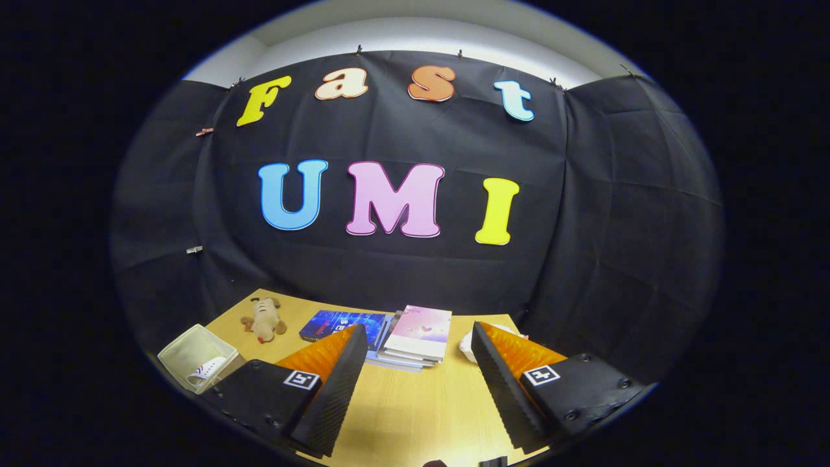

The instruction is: Open the storage box then place both shoes into the box .Put the left shoe in first, then the right shoe, with the right side of both shoes facing outward in a uniform manner.

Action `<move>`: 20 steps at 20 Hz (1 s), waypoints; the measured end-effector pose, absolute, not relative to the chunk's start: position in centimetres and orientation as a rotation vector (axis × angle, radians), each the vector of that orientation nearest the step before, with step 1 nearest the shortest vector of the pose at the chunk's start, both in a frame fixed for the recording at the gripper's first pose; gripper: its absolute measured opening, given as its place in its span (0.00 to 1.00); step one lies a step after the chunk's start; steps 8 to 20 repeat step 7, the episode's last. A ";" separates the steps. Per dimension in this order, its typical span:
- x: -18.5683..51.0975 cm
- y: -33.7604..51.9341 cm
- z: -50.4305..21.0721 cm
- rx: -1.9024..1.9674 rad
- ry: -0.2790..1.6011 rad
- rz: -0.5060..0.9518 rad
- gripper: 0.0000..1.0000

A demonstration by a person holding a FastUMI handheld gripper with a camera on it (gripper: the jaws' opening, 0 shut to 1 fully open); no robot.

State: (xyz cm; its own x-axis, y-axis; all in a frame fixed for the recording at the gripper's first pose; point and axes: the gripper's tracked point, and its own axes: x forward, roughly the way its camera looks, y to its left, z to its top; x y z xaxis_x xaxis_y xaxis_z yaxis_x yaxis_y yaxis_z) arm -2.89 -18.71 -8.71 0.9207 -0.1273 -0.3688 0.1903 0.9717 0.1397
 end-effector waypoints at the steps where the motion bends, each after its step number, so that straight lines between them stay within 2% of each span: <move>1: -3.0 -19.1 -8.9 0.186 0.369 -0.166 0.96; 7: -3.5 -22.0 -9.2 0.194 0.351 -0.188 0.96; 20: -3.5 -22.0 -9.2 0.194 0.351 -0.188 0.96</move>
